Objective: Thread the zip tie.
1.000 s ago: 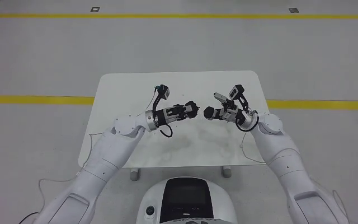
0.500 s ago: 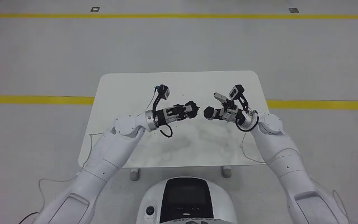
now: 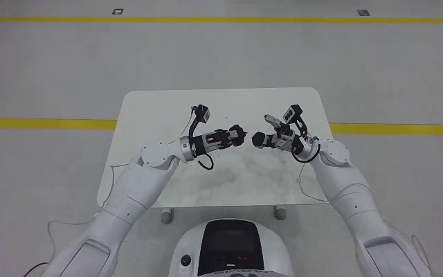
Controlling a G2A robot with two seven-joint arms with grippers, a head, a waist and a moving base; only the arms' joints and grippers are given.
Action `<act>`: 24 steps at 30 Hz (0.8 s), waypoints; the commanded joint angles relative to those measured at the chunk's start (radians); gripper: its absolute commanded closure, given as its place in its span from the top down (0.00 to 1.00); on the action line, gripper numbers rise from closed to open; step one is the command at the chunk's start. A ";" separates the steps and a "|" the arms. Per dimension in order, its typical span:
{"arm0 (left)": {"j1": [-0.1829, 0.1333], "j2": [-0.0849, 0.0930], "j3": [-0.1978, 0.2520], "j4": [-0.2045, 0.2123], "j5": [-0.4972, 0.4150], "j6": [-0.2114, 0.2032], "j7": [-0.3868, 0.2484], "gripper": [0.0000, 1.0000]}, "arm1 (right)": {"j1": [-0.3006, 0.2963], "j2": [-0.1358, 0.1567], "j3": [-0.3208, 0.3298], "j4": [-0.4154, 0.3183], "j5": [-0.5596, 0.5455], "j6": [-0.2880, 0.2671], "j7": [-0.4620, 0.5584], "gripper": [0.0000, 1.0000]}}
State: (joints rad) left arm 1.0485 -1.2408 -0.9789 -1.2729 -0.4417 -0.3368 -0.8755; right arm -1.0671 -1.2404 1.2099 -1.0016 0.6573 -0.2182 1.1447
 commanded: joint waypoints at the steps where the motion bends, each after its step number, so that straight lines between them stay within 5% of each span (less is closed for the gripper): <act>1: 0.004 0.002 0.001 -0.013 0.032 0.006 0.023 0.00 | 0.000 0.000 0.000 0.000 0.000 0.000 0.000 1.00; 7: 0.009 0.005 0.017 -0.002 0.119 0.003 0.082 0.00 | 0.000 0.000 0.000 0.000 0.000 0.000 0.000 1.00; 18: -0.012 -0.008 0.037 0.036 0.124 -0.003 0.138 0.00 | -0.004 0.001 0.003 -0.002 -0.006 -0.003 -0.015 1.00; 24: -0.012 -0.008 0.037 0.036 0.124 -0.003 0.138 0.00 | -0.061 0.049 0.114 -0.066 -0.237 -0.053 -0.137 1.00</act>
State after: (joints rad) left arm 1.0361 -1.2492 -0.9421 -1.2368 -0.3174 -0.3400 -0.7370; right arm -1.1164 -1.2018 1.2997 -1.0503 0.4838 -0.2725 1.0301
